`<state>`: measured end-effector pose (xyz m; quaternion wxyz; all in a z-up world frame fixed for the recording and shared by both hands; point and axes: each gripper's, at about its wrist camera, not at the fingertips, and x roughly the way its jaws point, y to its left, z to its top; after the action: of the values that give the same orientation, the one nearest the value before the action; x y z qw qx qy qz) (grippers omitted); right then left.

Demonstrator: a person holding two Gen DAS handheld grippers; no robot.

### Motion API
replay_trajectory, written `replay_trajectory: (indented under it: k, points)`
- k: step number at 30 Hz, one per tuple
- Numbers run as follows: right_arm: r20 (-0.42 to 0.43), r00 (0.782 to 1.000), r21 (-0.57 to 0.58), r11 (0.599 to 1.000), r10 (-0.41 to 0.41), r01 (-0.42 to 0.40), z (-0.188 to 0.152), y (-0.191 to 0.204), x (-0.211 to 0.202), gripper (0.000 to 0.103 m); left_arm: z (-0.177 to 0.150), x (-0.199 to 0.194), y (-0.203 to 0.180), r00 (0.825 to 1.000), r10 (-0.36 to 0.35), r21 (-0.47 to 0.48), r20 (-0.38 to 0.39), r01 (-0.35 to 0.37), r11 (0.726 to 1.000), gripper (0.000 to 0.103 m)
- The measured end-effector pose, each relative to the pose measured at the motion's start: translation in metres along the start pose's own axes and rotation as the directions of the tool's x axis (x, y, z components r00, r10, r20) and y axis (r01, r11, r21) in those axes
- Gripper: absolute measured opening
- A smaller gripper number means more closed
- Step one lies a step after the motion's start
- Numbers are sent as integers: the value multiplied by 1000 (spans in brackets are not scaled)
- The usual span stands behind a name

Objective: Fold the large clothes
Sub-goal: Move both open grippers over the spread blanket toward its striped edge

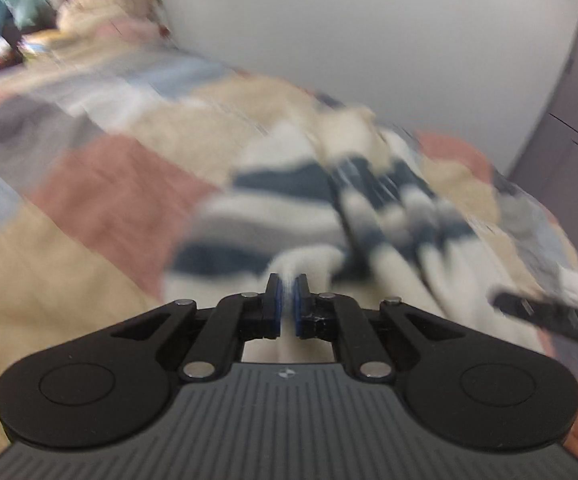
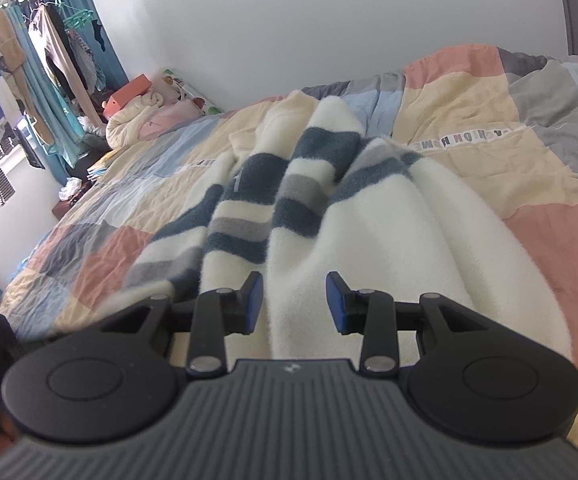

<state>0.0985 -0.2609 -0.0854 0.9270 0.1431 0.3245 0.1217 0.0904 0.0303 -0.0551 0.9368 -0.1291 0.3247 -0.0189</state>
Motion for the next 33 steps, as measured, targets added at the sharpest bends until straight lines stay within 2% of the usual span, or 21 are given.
replay_trajectory:
  k: [2,5,9,14,20,24,27,29,31,33]
  points:
    - [-6,1000,-4,1000,3,-3,0,1,2,37,15,6,17,1000,14,-41,8,-14,999,7]
    - [-12,1000,-13,1000,-1,0,-1,2,4,37,26,25,34,999,30,-87,-27,-32,996,7]
    - [-23,1000,-19,1000,-5,4,-2,3,6,37,26,53,33,997,54,-63,-52,-57,996,7]
    - [-58,998,-28,999,-24,22,-4,4,19,37,11,92,37,992,83,-14,-94,-85,996,7]
    - [-90,995,-39,999,-40,36,-4,8,40,39,6,101,48,995,42,-51,-88,-46,998,8]
    - [-94,994,-48,998,-51,46,-4,11,46,39,8,88,49,997,19,-44,-72,-23,999,9]
    - [-95,994,-48,998,-48,43,-5,12,42,39,5,70,45,998,5,-36,-69,-8,999,15]
    - [-89,995,-37,999,-34,30,-5,10,35,39,2,55,44,998,-17,-52,-63,14,999,31]
    - [-84,996,-21,1000,-16,15,-6,7,27,39,-2,39,42,998,-30,-61,-53,27,998,40]
    - [-68,998,-4,1000,-7,6,-4,5,19,39,-7,23,37,998,-47,-58,-52,44,997,41]
